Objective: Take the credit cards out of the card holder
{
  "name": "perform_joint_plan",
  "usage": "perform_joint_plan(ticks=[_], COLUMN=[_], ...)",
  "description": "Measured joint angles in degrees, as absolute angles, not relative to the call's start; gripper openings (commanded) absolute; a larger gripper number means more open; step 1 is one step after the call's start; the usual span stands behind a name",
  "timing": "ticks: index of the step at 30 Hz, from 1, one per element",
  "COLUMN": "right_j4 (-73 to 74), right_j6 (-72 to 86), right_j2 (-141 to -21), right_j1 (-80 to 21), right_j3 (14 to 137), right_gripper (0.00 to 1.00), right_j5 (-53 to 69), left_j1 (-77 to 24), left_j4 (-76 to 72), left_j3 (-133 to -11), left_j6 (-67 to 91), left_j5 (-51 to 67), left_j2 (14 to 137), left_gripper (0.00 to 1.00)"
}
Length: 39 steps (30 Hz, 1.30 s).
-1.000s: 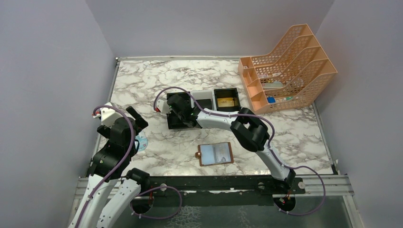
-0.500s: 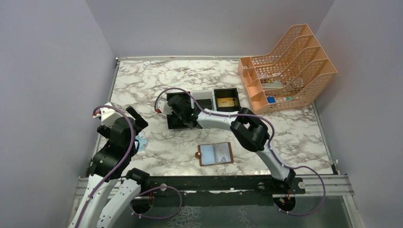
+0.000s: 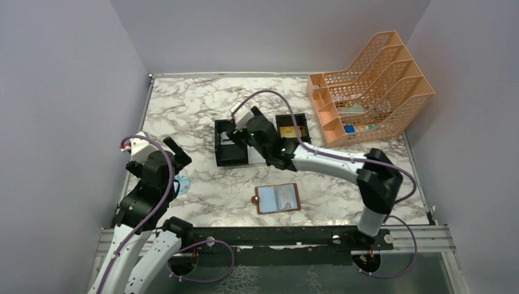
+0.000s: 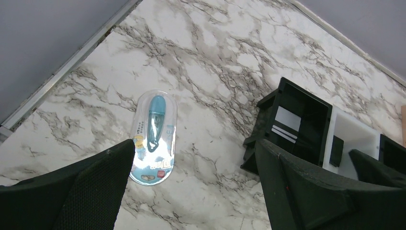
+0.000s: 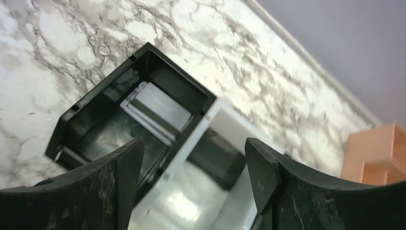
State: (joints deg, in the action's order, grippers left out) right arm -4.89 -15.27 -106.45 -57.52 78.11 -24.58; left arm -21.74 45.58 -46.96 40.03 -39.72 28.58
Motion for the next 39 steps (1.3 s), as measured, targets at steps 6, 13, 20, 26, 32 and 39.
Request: perform_joint_plan(ticks=[6,13,20,26,32,39], right_j4=[-3.7,1.1,7.6,9.5,9.9,9.1], right_j6=[5.6,22.1,30.8,36.1,40.2,43.7], right_j2=[-90.0,-75.0,-65.8,-57.8,-53.1,-52.6], right_j1=[-55.0,-54.4,-54.4,-54.4,-54.4,-53.2], right_j3=[62.9,44.4,36.8,28.7,23.1,22.2], right_gripper=[0.8,0.81,0.79,0.71,0.67,0.51], right_j5=[-23.3,-20.8,-18.3,-16.6,-14.4,-9.0], left_j1=[-21.7,-21.7,-21.8,-30.1,-50.6,-61.1], left_j4=[43.2,34.8,20.1,9.9,1.7,-5.9], left_j3=[-45.9,-41.3,-33.0,-28.8,-28.6,-28.5], left_j6=[37.3,33.6,38.3,43.7,47.0,51.9], left_j5=[-35.1,-22.2,1.2,10.9,5.3,-3.3], left_j2=[28.6,28.9,34.2,42.7,51.5,62.3], left_gripper=[0.99,0.99,0.99,1.0,0.87,0.87])
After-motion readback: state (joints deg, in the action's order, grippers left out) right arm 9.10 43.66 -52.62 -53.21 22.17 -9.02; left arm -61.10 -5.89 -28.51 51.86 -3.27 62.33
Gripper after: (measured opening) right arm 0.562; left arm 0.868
